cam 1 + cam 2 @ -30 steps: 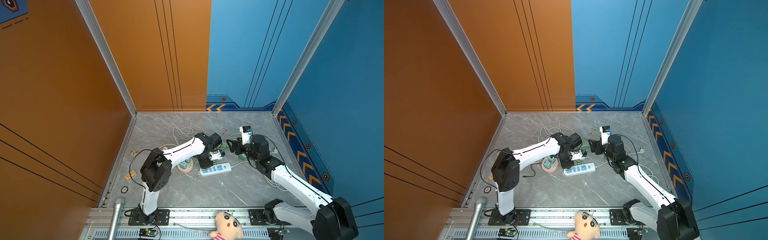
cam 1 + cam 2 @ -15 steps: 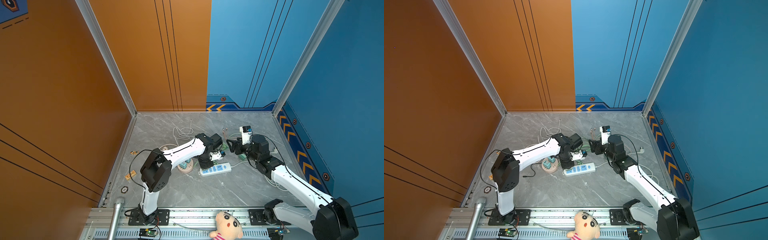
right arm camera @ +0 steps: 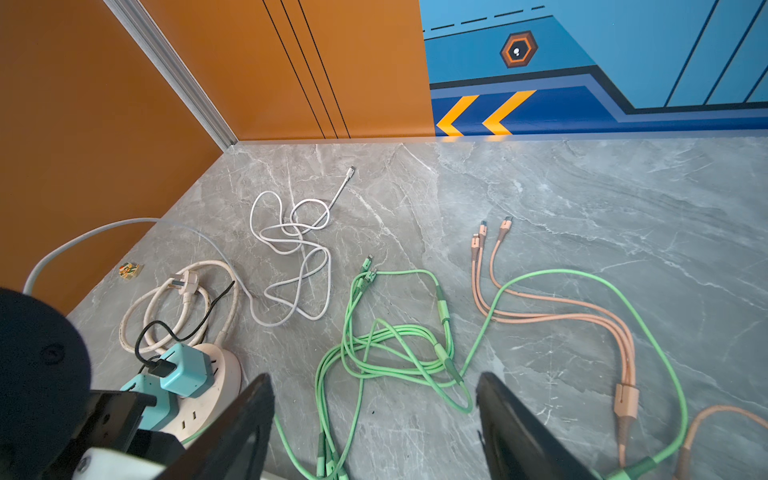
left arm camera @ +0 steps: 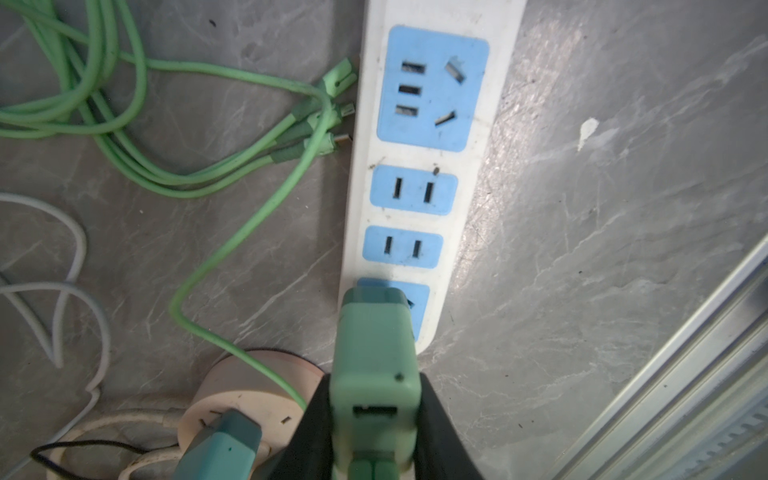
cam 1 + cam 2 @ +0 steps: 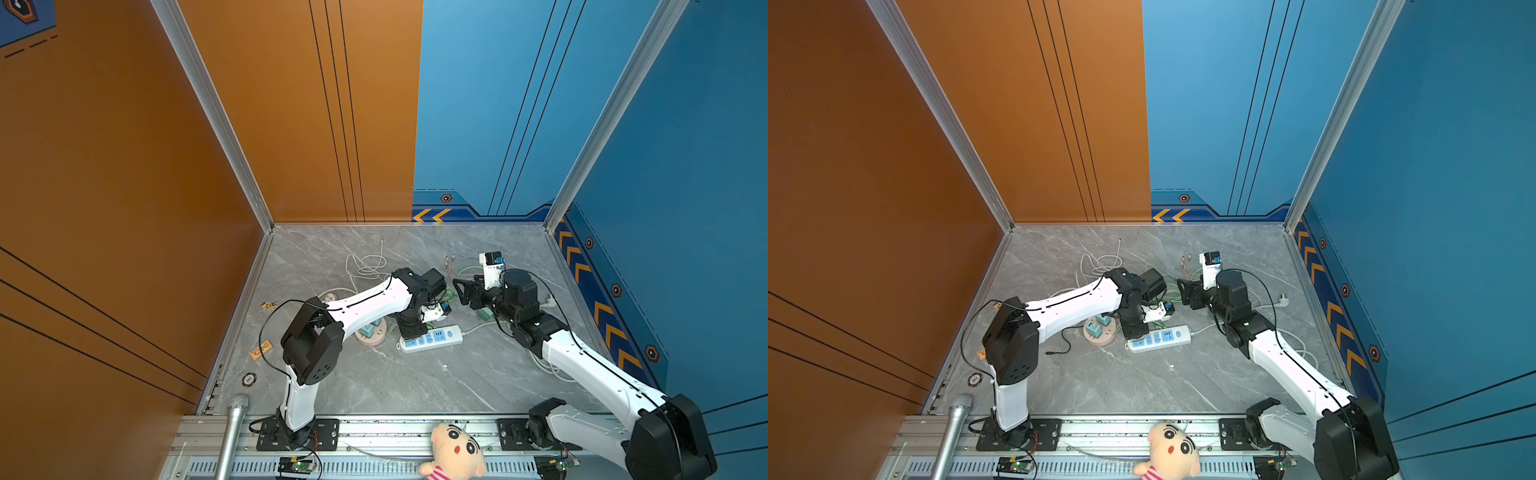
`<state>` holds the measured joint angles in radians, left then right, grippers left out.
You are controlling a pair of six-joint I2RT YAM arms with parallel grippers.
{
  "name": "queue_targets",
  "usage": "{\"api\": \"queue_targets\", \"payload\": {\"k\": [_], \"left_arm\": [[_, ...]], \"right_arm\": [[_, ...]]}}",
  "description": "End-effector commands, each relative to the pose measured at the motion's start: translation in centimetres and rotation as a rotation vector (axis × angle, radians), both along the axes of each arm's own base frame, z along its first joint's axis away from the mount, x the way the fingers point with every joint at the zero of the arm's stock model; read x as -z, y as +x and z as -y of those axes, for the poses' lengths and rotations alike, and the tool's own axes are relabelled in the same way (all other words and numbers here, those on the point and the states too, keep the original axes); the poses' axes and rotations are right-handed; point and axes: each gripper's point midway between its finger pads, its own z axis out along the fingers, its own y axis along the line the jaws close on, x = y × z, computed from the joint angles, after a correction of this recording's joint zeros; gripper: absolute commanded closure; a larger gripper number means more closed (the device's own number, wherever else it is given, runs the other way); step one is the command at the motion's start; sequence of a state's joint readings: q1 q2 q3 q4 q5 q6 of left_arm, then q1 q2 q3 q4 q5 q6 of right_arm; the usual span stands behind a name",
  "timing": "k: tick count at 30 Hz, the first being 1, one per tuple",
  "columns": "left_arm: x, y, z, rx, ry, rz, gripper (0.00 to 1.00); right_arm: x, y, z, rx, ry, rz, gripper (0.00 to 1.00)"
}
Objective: Insert the plug
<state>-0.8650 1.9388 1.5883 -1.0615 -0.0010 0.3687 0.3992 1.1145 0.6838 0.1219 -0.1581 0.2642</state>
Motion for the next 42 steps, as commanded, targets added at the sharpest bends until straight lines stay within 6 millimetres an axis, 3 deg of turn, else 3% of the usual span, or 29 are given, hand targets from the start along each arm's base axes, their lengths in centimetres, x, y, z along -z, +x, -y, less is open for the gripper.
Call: {"api": "queue_targets", "payload": {"k": [1,15,22,35,42], "left_arm": [[2.9,-1.1,-1.6,-0.023,0.092,-0.063,1.0],[3.5,-0.8,-1.5,-0.038,0.086,-0.082,1.0],[5.0,-1.2,-1.5,-0.04,0.115,-0.103,1.0],[3.1,1.3,-1.4,-0.021,0.117,0.019,1.0],[2.5,1.6,-0.9,-0.007,0.096,0.028,0.78]], "right_arm": [[-1.5,-0.1,-0.2,-0.007,0.023,0.018,0.22],[-1.4,-0.1,-0.1,-0.008,0.022,0.017,0.22],[-1.2,-0.1,-0.1,-0.007,0.02,0.015,0.22],[-1.5,-0.4,0.2,-0.002,0.009,0.023,0.22],[-1.8,-0.6,0.4,0.005,0.005,0.032,0.22]]}}
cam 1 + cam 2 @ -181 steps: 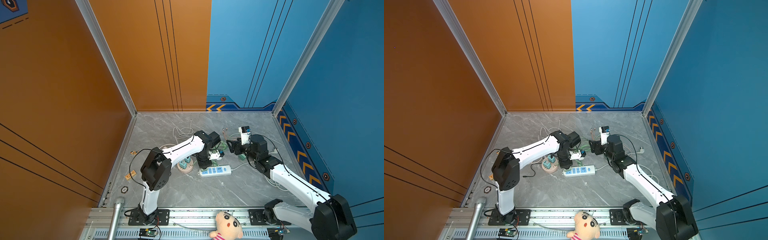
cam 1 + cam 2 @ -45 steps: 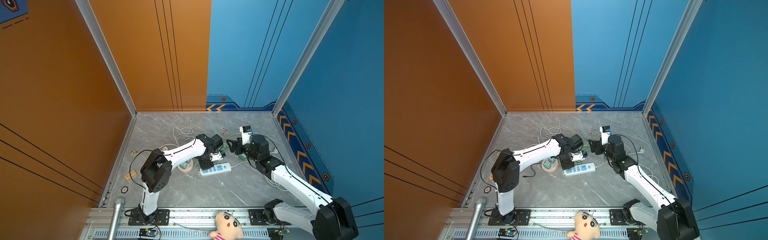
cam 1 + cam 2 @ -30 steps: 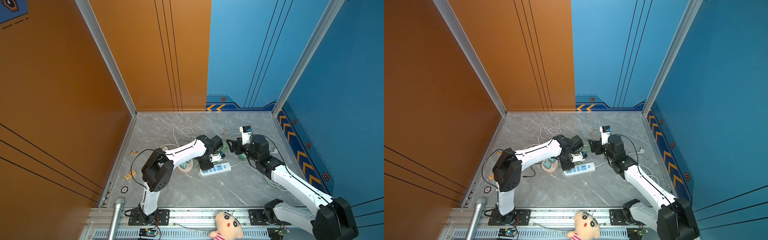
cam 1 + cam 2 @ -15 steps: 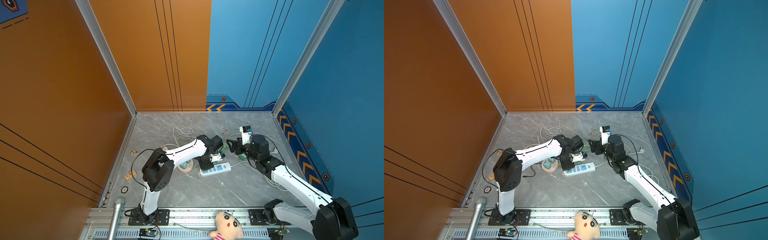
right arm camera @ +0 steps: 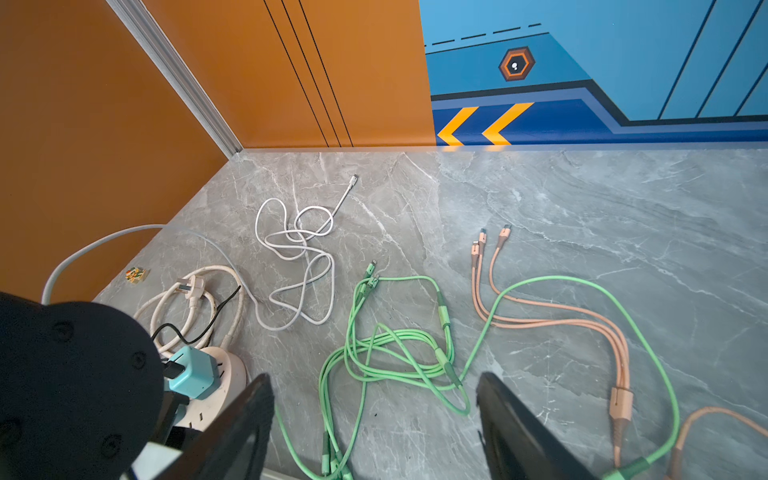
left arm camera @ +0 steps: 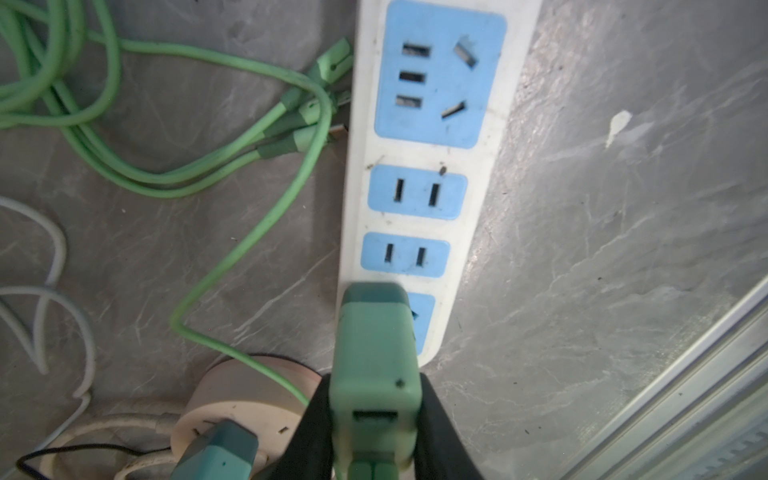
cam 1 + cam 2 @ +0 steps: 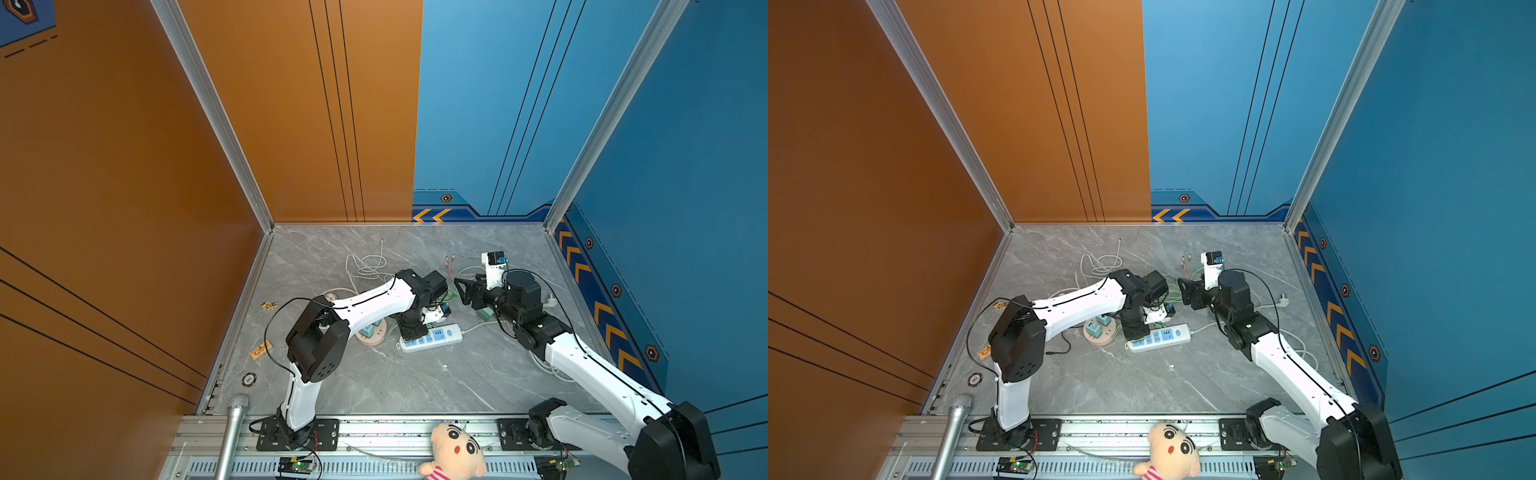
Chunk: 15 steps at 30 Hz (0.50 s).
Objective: Insert the plug
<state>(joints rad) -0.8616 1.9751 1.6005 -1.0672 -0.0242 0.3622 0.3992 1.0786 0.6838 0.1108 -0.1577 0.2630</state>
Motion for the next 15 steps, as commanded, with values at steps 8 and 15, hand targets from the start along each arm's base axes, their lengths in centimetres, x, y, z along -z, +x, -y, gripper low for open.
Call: {"api": "queue_targets", "payload": {"k": [8,15], "left_arm": [[0.9,1.7,-0.4,0.007,0.052,0.054,0.7],[0.4,1.7,0.2,0.007,0.018,0.043,0.56]], "right_arm": [[-1.1,0.0,0.2,0.004,-0.006,0.014,0.22],[-1.3,-0.2,0.4,0.006,-0.012,0.018,0.22]]}}
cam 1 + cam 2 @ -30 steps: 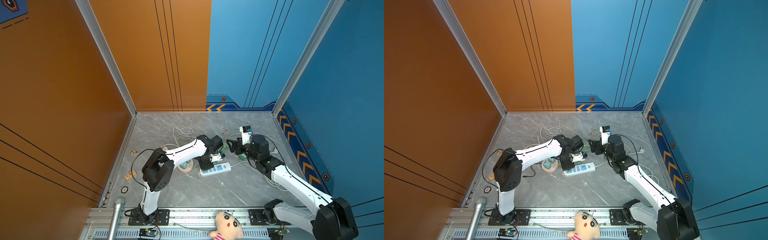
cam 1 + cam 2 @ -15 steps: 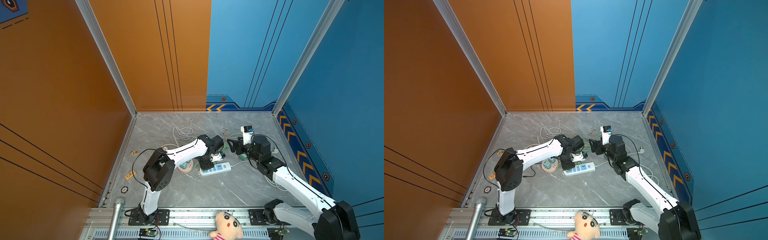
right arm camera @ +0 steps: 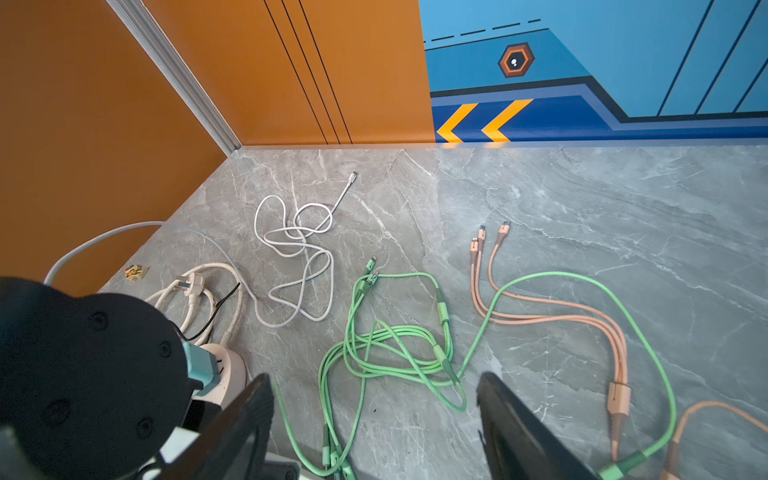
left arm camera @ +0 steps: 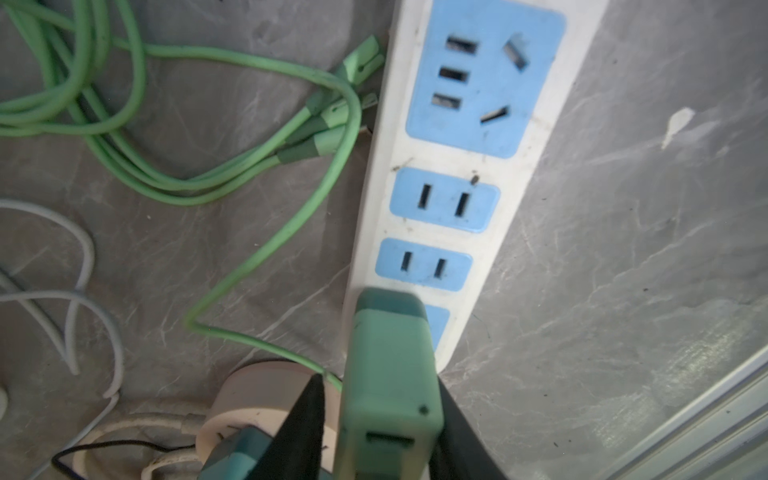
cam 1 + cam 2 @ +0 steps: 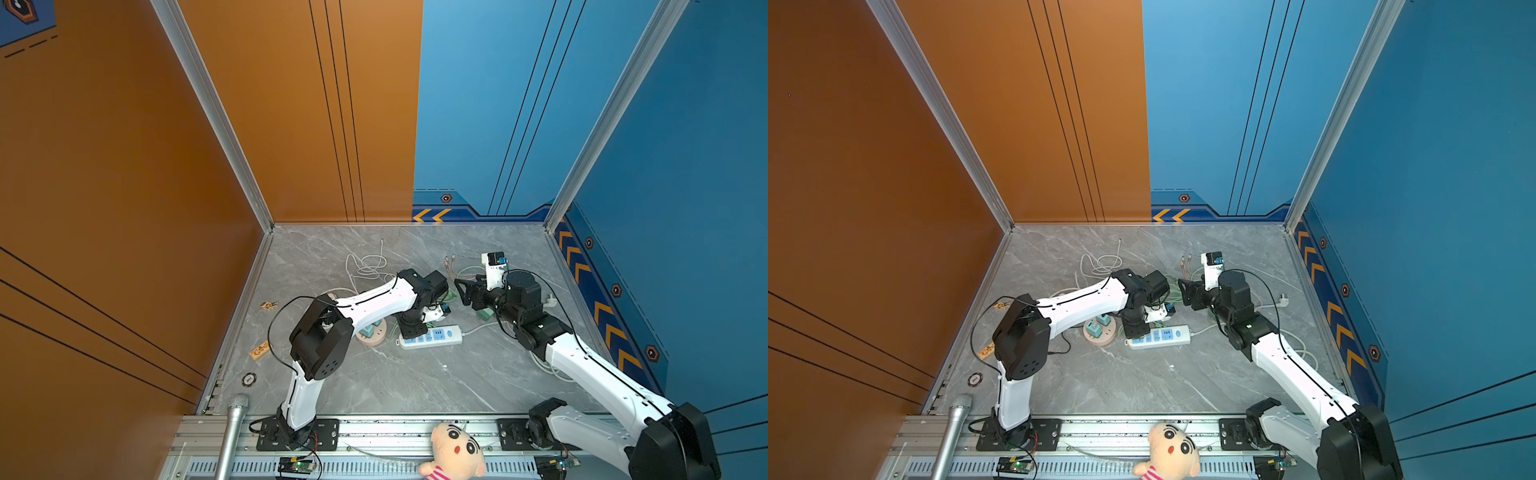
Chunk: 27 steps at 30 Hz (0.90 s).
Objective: Insert the plug
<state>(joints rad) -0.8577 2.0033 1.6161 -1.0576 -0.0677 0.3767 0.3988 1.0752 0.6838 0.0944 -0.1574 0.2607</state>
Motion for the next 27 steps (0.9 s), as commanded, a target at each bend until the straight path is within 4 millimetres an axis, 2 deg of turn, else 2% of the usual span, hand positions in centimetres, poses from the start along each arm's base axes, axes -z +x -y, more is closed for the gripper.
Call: {"api": "queue_targets", "payload": {"k": [1,5,9,12,19,27], "left_arm": [[-0.4,0.7,0.5,-0.004,-0.023,0.011,0.55],[-1.2,0.9,0.6,-0.006,-0.041,0.026,0.52],[-1.6,0.5,0.8,-0.001,-0.062,0.016,0.44],[-2.3,0.1,1.2,-0.004,-0.101,0.0,0.43],[-5.3,-0.2,1.8,-0.014,-0.187,0.027,0.42],[-7.3,-0.5,2.1,-0.034,-0.255,0.045,0.41]], "right_arm": [[-1.5,0.0,0.4,0.01,-0.008,0.03,0.22],[-1.8,0.0,0.4,0.01,-0.006,0.039,0.22],[-1.8,0.0,0.4,0.01,-0.005,0.038,0.21],[-1.5,0.1,0.5,0.014,-0.015,0.031,0.21],[-0.9,0.4,1.1,0.038,-0.07,0.003,0.22],[-0.4,0.5,1.7,0.061,-0.097,-0.017,0.22]]}}
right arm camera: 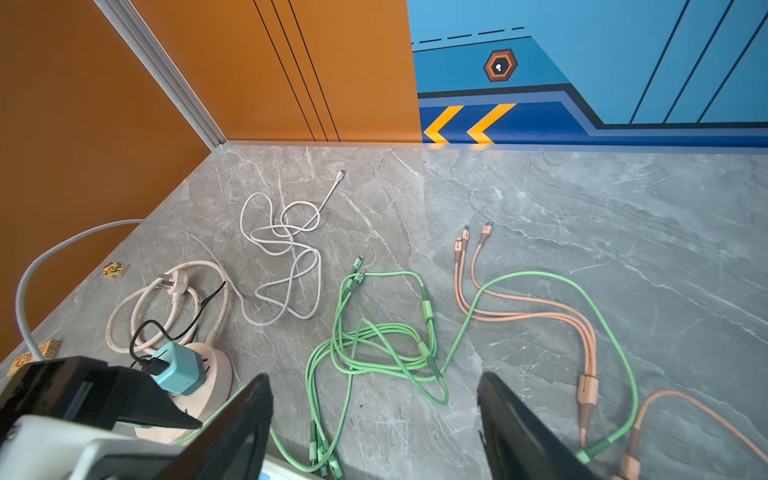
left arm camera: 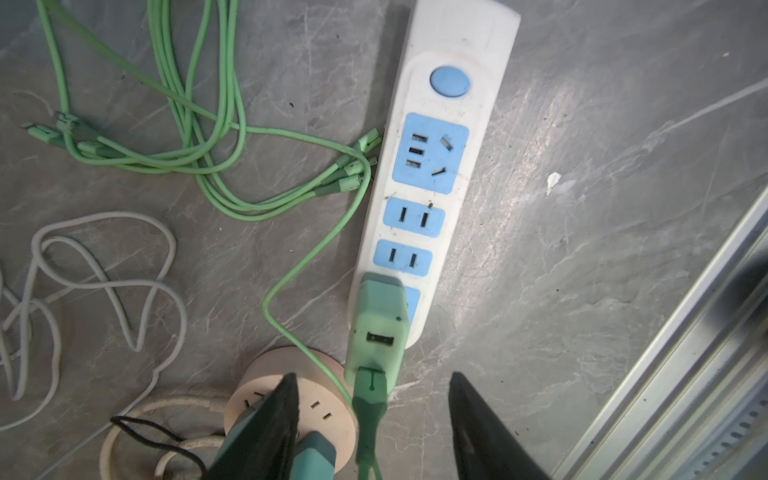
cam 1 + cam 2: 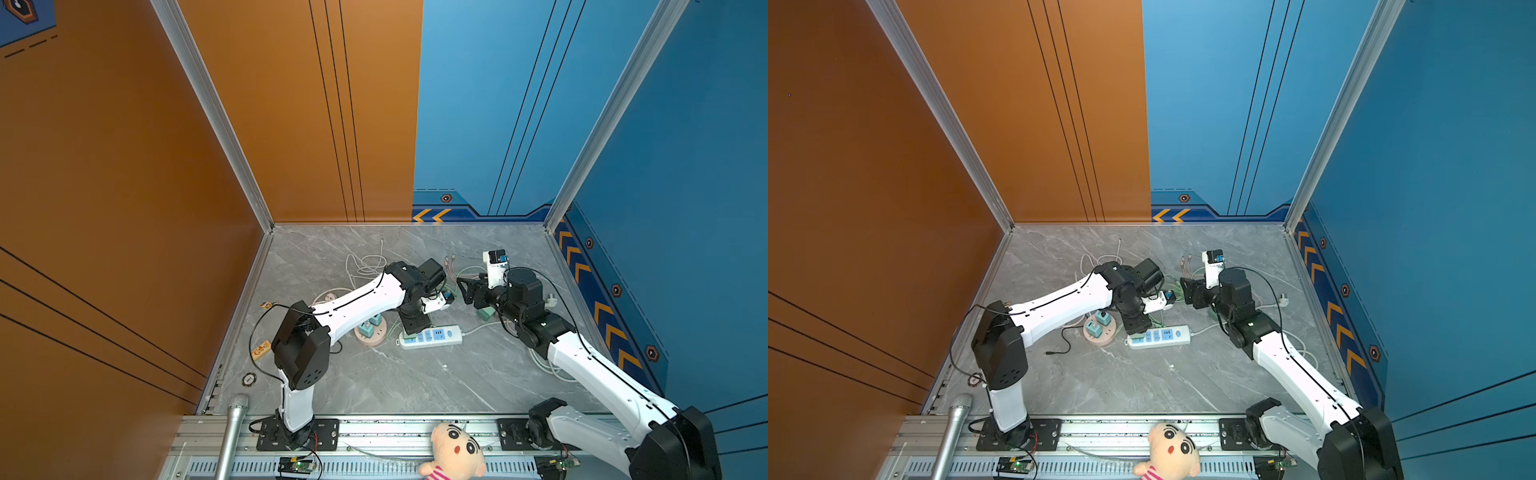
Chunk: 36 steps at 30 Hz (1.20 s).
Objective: Insert the plug
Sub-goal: 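Open the left gripper and lift it off the charger while the right arm shifts, then move the left gripper over a second green charger beside the pink charger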
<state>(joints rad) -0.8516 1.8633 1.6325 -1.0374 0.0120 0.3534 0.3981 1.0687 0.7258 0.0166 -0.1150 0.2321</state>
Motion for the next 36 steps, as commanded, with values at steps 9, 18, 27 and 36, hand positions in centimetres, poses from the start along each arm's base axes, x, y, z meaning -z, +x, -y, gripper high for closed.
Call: {"api": "queue_targets", "payload": {"k": [9,18,27,36], "left_arm": [[-4.3,0.1,1.8,-0.045,-0.203,0.011,0.39],[-5.1,0.6,6.0,-0.057,-0.356,0.035,0.39],[-4.1,3.2,11.0,-0.116,-0.346,0.162,0.38],[-0.9,6.1,14.5,-0.25,-0.321,0.184,0.38]], "right_arm": [[-0.3,0.9,3.1,0.108,-0.088,-0.009,0.21],[-1.2,2.2,11.1,0.365,0.003,-0.103,0.18],[0.5,2.4,14.9,0.486,0.132,-0.192,0.17],[2.8,2.8,16.6,0.536,0.235,-0.291,0.19]]}}
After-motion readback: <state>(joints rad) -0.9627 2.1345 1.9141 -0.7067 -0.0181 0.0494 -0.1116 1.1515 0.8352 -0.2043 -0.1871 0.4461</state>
